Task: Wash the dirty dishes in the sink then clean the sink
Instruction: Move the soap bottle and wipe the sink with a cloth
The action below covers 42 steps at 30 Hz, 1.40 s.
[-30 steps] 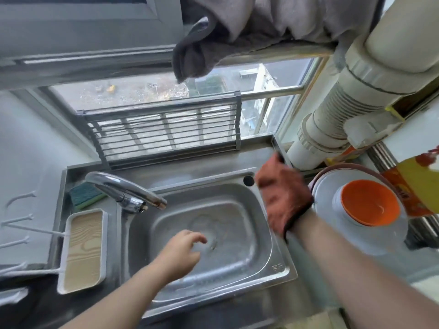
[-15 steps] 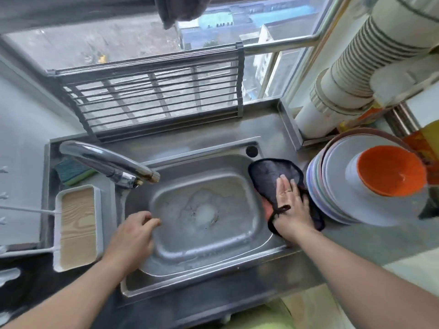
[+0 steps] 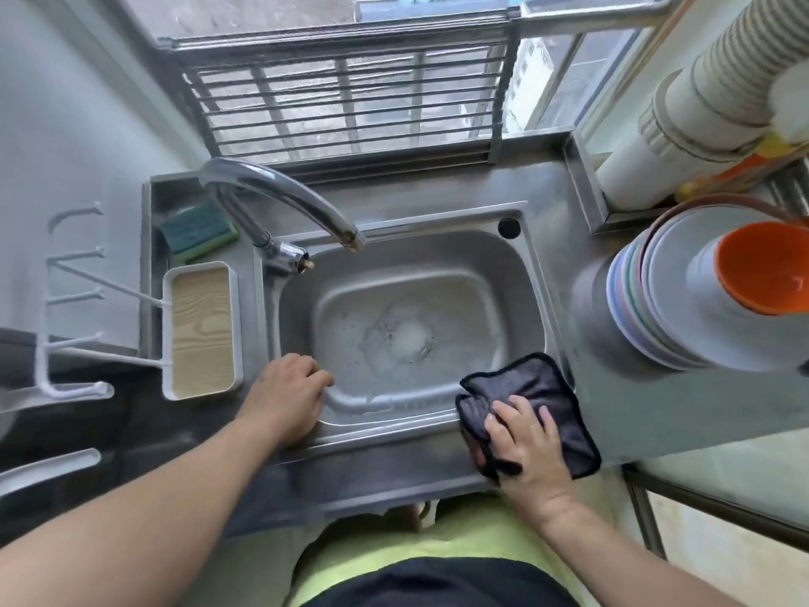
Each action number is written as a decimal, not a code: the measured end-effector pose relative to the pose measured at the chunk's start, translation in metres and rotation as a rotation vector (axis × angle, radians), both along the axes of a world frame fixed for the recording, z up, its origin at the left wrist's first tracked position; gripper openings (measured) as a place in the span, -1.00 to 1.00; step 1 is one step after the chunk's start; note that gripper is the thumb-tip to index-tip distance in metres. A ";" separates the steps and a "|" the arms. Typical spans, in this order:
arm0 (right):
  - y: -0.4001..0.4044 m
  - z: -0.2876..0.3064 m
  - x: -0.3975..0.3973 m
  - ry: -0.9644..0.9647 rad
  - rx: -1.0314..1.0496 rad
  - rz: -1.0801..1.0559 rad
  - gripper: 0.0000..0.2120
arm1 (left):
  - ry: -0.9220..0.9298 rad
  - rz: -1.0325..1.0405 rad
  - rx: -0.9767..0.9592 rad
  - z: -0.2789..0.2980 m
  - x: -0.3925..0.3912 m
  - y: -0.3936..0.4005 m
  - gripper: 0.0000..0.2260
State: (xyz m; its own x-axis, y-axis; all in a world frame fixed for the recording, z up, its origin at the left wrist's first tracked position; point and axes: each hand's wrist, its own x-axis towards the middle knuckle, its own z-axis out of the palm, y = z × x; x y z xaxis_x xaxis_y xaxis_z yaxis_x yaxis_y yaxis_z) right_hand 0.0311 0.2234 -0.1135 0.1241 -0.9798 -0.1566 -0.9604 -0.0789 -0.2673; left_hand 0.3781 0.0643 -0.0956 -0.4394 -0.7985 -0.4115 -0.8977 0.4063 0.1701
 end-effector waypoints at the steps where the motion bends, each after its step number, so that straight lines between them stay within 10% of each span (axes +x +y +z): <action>1: -0.005 0.002 0.020 -0.014 -0.007 0.097 -0.54 | -0.001 -0.030 -0.012 -0.002 0.005 0.003 -0.73; 10: -0.052 0.005 0.204 -0.023 0.134 0.405 -0.57 | 0.191 0.138 -0.063 -0.011 0.006 0.003 -0.61; 21: -0.046 -0.001 -0.012 -0.043 0.033 0.255 -0.76 | 0.403 0.376 -0.074 0.007 0.007 -0.008 -0.68; 28: -0.082 0.000 0.129 -0.202 0.252 0.551 -0.71 | 0.459 0.341 -0.103 0.008 0.007 0.003 -0.63; 33: -0.141 -0.010 0.215 -0.485 0.722 0.072 -0.70 | 0.518 0.402 -0.115 0.009 0.006 0.000 -0.67; 37: -0.175 -0.024 0.232 -1.150 1.034 -0.388 -0.70 | 0.565 0.477 -0.217 0.010 0.001 -0.001 -0.73; 42: -0.270 -0.043 0.253 -1.435 0.794 -0.779 -0.65 | 0.528 0.354 -0.253 -0.010 0.009 0.014 -0.87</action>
State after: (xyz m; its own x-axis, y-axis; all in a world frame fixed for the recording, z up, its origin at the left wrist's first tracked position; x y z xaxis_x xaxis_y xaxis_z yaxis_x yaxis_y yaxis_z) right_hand 0.2838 -0.0468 -0.1565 0.1687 -0.6271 -0.7604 0.2728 0.7711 -0.5754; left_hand 0.3875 0.0788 -0.1055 -0.2248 -0.9744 0.0049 -0.8067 0.1890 0.5600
